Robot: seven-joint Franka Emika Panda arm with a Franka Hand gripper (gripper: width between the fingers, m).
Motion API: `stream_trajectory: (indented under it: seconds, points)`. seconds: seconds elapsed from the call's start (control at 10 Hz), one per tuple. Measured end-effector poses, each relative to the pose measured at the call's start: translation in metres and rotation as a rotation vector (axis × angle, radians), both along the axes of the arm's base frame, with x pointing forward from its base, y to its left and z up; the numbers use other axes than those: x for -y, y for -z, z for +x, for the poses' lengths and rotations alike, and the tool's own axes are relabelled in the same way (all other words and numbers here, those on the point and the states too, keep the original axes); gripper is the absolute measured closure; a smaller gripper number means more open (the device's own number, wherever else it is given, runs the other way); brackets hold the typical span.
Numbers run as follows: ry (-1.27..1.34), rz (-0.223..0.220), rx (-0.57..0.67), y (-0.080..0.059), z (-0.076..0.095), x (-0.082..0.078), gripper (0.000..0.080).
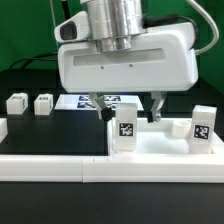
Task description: Assemble square table
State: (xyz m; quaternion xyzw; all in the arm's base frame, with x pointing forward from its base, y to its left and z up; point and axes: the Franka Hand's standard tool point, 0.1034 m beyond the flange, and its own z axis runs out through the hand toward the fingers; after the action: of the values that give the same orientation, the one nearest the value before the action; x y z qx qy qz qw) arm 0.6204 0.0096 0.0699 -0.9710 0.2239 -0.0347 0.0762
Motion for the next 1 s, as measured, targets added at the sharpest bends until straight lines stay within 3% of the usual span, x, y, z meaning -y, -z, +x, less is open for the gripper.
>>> stream_trajectory:
  seconds: [0.2,0.3,0.4,0.5,0.6,0.9,1.0]
  points:
    - [-0.070,-0.012,0.017,0.0045,0.0005,-0.0004,0.0150]
    - [-0.069,-0.013,0.016,0.0048,0.0003,-0.0004,0.0274]
    - [-0.036,-0.007,0.012,0.0049,0.0003,-0.0008,0.0274]
    - [0.058,0.004,0.000,0.0050,0.0002,-0.0013,0.0455]
    - [0.105,0.002,-0.011,0.0069,-0.0021,0.0044,0.0510]
    - [0.355,0.031,-0.043,0.0069,-0.0017,0.0044,0.0510]
    - [0.511,0.062,-0.060,0.0058,-0.0004,0.0082,0.0510]
